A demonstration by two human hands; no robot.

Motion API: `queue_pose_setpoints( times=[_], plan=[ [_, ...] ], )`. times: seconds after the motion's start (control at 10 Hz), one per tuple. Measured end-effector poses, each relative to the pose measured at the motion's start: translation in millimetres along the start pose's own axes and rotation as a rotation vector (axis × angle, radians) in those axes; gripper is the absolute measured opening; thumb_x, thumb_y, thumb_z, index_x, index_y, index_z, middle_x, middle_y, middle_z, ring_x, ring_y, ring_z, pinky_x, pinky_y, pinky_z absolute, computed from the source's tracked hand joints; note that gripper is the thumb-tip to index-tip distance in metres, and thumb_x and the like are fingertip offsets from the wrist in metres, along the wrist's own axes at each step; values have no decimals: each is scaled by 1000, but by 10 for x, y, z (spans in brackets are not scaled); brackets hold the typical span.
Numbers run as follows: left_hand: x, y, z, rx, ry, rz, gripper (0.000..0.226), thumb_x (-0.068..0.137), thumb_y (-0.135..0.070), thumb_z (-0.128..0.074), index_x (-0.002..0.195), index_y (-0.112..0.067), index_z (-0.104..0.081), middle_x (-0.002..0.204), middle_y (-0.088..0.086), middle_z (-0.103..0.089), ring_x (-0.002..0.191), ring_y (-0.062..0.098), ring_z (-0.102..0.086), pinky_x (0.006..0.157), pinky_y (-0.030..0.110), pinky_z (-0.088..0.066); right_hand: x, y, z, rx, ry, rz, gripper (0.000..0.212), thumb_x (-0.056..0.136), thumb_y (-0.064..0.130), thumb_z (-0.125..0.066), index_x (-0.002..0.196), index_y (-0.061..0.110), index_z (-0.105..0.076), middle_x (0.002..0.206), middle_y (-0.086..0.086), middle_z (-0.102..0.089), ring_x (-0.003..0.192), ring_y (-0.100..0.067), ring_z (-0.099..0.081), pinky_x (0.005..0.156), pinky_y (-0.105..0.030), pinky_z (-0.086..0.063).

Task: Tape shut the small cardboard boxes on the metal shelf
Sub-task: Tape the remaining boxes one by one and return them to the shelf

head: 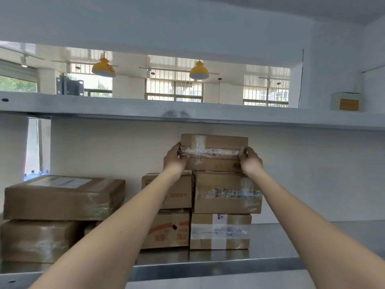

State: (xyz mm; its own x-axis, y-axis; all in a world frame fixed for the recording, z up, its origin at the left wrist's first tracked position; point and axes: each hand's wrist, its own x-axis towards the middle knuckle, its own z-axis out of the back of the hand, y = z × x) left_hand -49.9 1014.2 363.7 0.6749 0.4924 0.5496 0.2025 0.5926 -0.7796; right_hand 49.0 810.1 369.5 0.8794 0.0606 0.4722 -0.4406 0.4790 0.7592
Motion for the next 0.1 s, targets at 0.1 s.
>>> queue_pose_setpoints(
  times=[0.1],
  plan=[
    [-58,-72,10,-67,-29,-8,47,97,-13,-55,143,-15,-45,141,6,-53,123,25,-53,88,25,-45,-60,5,25,-19,17,24,59,102,42,-40,150,14,-21,143,-18,-47,121,-40,-50,96,-43,-44]
  ],
)
